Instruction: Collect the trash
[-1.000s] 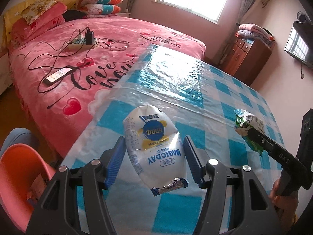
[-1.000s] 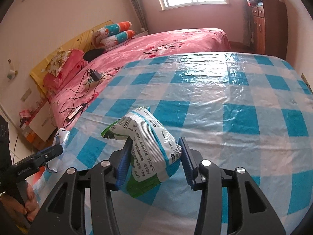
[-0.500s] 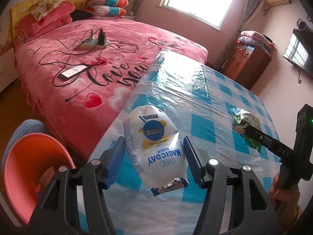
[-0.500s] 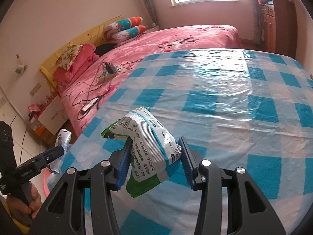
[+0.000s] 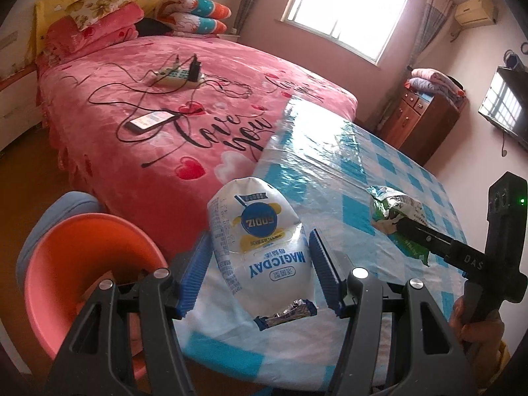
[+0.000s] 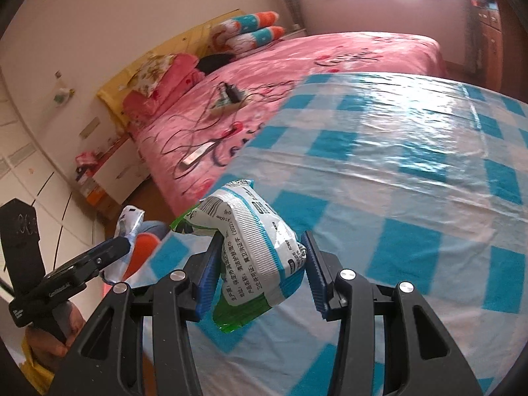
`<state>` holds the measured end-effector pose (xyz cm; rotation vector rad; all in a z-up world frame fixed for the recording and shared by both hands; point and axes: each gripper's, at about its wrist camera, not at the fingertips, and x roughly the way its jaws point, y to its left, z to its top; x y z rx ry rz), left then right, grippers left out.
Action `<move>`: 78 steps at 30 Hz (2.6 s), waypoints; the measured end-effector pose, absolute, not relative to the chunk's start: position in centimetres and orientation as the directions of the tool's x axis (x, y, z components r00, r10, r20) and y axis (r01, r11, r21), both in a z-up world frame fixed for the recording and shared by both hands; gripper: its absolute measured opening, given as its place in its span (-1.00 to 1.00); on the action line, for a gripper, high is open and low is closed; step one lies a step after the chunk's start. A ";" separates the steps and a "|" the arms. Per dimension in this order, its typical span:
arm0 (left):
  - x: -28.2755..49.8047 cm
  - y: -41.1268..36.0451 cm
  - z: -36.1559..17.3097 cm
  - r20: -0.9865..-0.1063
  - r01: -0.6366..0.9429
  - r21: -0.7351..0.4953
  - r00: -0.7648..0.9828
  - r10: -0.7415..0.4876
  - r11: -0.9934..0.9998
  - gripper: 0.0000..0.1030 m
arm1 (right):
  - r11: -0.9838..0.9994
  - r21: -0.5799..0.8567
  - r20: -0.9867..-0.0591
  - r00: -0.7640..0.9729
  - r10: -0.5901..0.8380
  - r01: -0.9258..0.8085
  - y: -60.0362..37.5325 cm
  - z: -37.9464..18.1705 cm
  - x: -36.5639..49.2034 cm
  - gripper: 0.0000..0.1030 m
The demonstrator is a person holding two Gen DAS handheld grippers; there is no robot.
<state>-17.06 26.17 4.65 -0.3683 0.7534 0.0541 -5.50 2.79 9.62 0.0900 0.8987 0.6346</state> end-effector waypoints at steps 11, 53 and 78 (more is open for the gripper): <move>-20.3 31.2 3.2 -0.708 -0.295 -0.296 0.707 -0.001 0.908 0.19 | 0.725 0.355 -0.711 0.332 0.619 -0.590 10.1 9.4 -7.1 -0.07; -23.7 38.3 -0.1 -0.699 -0.549 -0.100 0.633 0.334 0.830 0.87 | 0.701 0.259 -0.702 0.369 0.609 -0.664 16.0 9.3 -9.7 0.79; -18.4 27.2 4.8 -0.624 -0.371 -0.071 0.741 0.249 0.926 0.92 | 0.847 0.173 -0.675 0.566 0.474 -0.503 5.2 10.1 -9.2 0.79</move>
